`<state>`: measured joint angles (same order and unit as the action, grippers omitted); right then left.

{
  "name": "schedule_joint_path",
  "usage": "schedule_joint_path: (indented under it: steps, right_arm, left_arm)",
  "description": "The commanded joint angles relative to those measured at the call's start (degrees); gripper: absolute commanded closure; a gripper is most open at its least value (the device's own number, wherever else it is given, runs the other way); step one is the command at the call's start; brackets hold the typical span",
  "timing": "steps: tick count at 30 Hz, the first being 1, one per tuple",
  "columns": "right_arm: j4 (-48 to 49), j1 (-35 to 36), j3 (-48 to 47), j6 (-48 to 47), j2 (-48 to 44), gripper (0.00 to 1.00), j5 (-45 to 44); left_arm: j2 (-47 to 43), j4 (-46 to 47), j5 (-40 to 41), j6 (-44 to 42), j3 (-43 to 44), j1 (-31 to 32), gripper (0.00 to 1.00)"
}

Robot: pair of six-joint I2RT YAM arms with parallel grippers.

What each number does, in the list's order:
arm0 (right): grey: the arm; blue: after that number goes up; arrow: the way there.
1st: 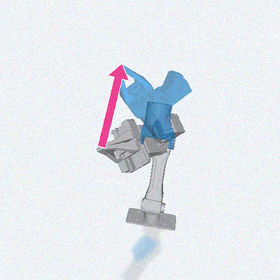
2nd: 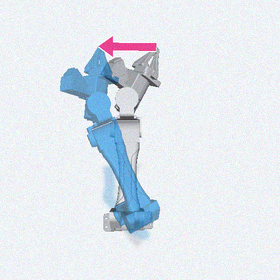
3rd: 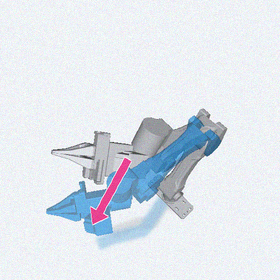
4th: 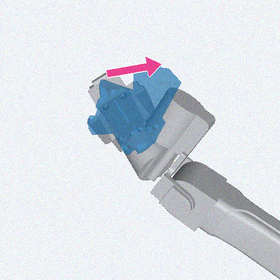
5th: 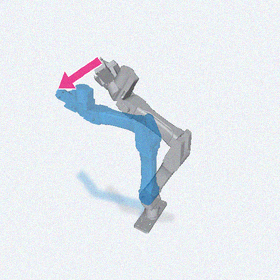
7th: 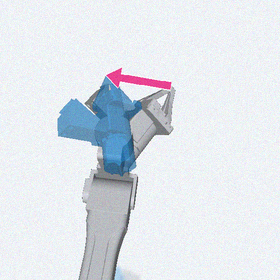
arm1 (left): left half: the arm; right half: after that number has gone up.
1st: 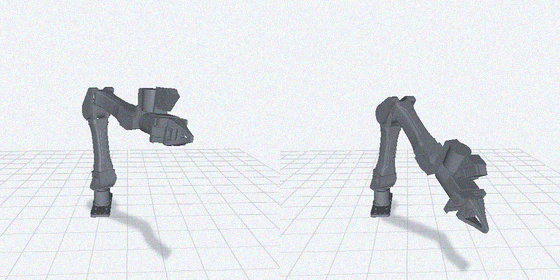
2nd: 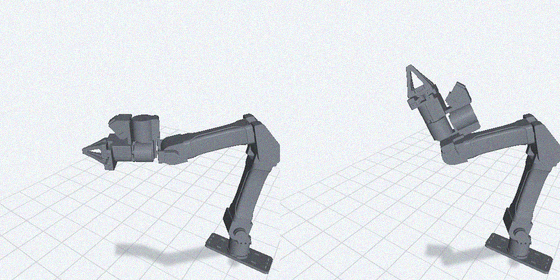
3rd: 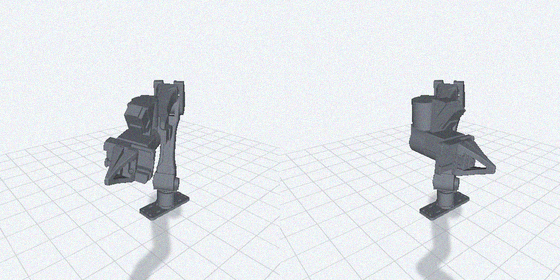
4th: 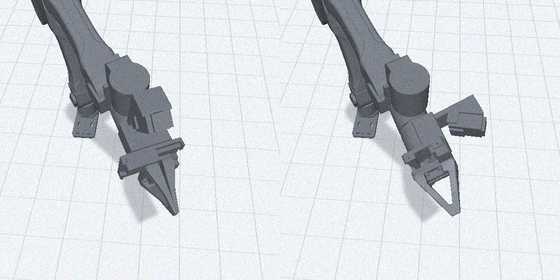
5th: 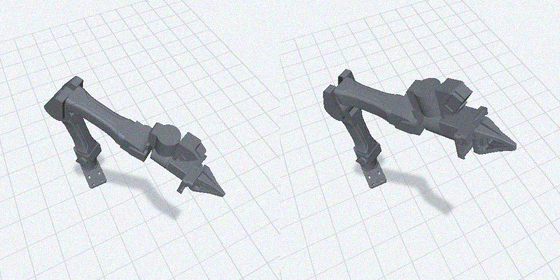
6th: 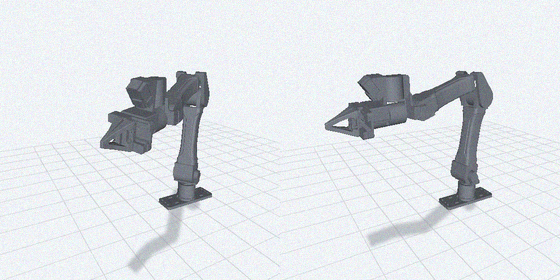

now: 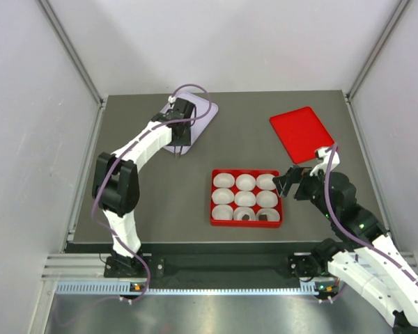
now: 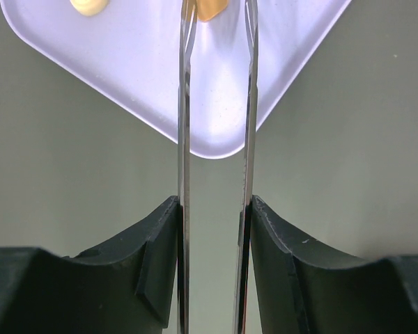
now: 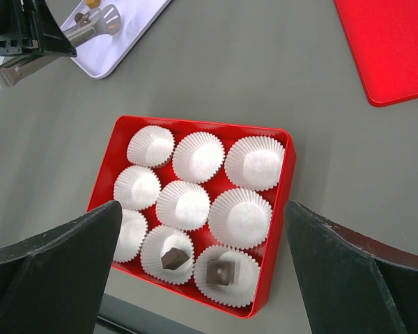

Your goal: Pack the chocolate

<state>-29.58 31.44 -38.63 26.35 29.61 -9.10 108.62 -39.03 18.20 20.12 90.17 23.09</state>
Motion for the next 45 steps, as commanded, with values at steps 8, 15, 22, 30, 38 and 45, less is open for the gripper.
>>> schedule_joint_path:
  steps: [8,15,22,30,38,45]
  right_arm:
    - [3.0,-0.5,-0.8,-1.2,1.0,0.00,-1.2]
    - [3.5,-0.5,-0.7,-1.0,1.1,0.00,-0.9]
    - [3.3,-0.6,-0.6,-1.1,0.9,0.00,-1.2]
    - [3.4,-0.5,-0.5,-0.9,1.0,0.00,-1.1]
    - [3.5,-0.6,-0.4,-0.9,0.9,0.00,-1.4]
    - [3.4,-0.5,-0.5,-0.9,1.2,0.00,-1.3]
  left_arm:
    - [0.1,1.8,3.1,1.7,2.1,-1.1,0.53]
    - [1.2,2.1,1.1,1.2,1.9,-1.4,0.53]
    - [1.3,2.1,-0.1,1.0,1.3,-1.4,0.56]
    - [1.1,0.1,0.3,0.5,2.4,-1.4,0.60]
    - [-1.5,-1.9,-0.4,-0.3,3.7,-1.4,0.63]
    - [-3.8,-3.1,-1.2,-0.4,3.4,-1.3,0.64]
